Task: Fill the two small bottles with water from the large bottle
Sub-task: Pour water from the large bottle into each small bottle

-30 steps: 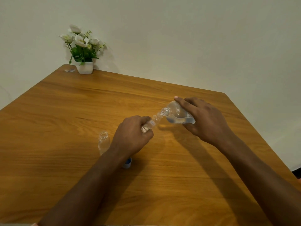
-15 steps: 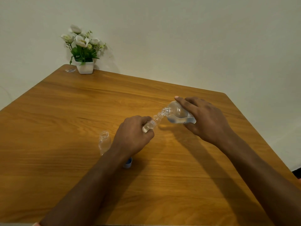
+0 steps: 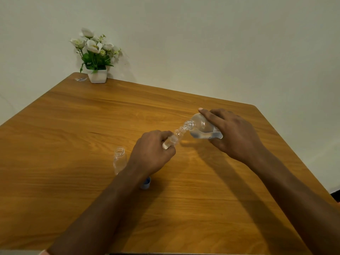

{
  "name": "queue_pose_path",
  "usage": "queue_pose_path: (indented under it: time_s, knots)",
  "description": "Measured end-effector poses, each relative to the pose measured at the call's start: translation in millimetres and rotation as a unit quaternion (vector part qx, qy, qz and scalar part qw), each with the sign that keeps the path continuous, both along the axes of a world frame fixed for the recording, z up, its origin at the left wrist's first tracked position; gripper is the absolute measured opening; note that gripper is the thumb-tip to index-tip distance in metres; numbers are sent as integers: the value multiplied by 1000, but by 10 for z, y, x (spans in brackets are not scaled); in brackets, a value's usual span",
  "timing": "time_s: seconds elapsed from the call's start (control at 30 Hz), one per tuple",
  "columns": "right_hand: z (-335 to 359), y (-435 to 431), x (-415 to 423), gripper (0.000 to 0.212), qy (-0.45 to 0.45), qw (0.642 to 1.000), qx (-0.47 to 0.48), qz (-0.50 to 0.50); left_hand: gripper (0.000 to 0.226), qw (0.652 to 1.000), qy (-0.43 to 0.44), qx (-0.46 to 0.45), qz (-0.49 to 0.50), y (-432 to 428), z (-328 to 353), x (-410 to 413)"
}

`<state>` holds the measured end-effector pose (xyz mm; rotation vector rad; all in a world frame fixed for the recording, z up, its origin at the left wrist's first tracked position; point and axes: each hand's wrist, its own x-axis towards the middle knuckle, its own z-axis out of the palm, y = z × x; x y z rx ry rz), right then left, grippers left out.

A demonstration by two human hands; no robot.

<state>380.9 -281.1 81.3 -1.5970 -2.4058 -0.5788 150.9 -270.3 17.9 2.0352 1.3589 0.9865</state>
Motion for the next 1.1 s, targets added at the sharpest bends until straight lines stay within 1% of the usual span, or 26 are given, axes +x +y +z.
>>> queue_pose_path:
  time_s: [0.3,0.6,0.93,1.1]
  knots:
    - [13,-6,2,84,1,1000,0,2,16,1000,-2,-2,-7,1,1,-4]
    - [18,-7,6,84,-1,1000,-2,-1,5,1000,-4,3,-14,6,-10,8]
    - [28,-8,7,83,-4,1000,1,1,12,1000,4,4,-12,19,-25,4]
    - [34,-9,7,83,-4,1000,0,1,6,1000,3,6,-12,10,-15,2]
